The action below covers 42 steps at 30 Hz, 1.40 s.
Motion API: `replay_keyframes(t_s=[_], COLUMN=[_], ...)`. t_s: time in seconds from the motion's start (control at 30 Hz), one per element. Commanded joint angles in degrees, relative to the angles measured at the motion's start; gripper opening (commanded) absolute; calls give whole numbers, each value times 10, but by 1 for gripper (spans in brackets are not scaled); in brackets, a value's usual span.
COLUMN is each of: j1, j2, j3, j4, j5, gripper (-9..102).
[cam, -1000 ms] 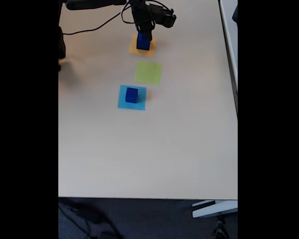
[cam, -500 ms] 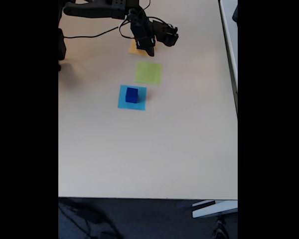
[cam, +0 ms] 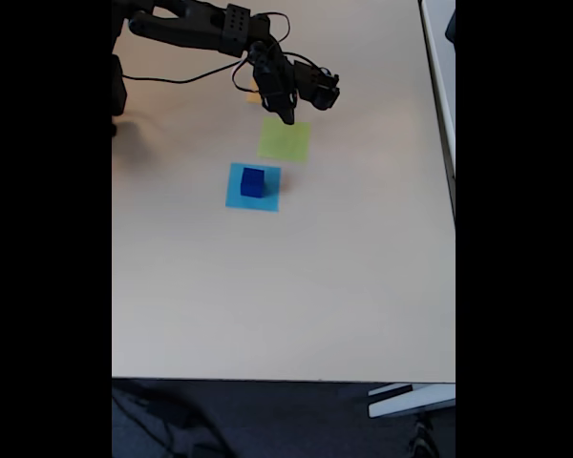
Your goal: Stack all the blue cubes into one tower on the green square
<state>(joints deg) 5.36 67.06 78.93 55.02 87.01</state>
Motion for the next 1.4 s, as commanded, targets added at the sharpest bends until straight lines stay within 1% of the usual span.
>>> replay_keyframes(t_s=[0.0, 0.13, 0.57, 0.73, 1.13, 1.3, 1.37], j1=[7, 13, 25, 26, 21, 14, 7], j2=[13, 13, 23, 20, 20, 24, 28], j3=[15, 32, 65, 68, 65, 26, -11], j4=[-32, -51, -69, -78, -85, -83, -74], j5=[10, 4, -4, -5, -13, -30, -39], gripper=[1, 1, 1, 6, 12, 15, 16])
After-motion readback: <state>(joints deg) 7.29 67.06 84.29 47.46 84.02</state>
